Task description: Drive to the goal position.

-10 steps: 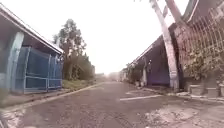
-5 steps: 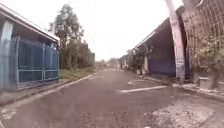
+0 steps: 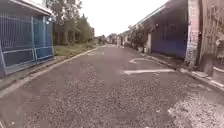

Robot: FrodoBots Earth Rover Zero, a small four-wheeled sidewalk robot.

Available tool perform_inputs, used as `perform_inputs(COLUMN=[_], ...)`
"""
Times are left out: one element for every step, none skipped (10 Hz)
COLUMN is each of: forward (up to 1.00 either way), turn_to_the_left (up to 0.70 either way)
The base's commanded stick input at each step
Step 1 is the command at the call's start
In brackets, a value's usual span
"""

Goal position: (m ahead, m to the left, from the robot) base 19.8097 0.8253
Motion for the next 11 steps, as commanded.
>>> perform_inputs(forward=[0.7,0.7,0.7,0.7,0.7,0.7,0.7,0.7,0.7,0.7,0.7], turn_to_the_left=[0.0,0.0,0.0,0.0,0.0,0.0,0.0,0.0,0.0,0.0,0.02])
